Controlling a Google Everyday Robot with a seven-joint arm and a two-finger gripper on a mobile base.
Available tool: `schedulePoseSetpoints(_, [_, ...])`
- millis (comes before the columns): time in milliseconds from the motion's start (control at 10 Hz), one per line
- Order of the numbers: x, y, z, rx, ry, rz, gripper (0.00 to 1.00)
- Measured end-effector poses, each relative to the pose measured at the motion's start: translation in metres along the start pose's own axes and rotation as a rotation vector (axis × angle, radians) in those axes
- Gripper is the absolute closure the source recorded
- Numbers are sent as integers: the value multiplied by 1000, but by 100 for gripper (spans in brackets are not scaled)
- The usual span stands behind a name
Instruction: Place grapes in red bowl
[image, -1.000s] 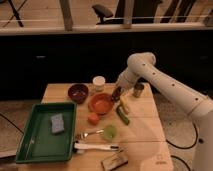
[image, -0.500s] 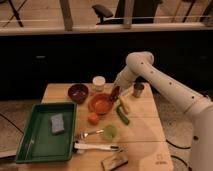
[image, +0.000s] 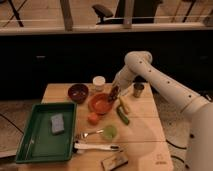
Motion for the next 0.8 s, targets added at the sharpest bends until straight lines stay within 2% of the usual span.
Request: schedulePoseSetpoints(800, [-6, 5, 6, -17, -45, -38, 100])
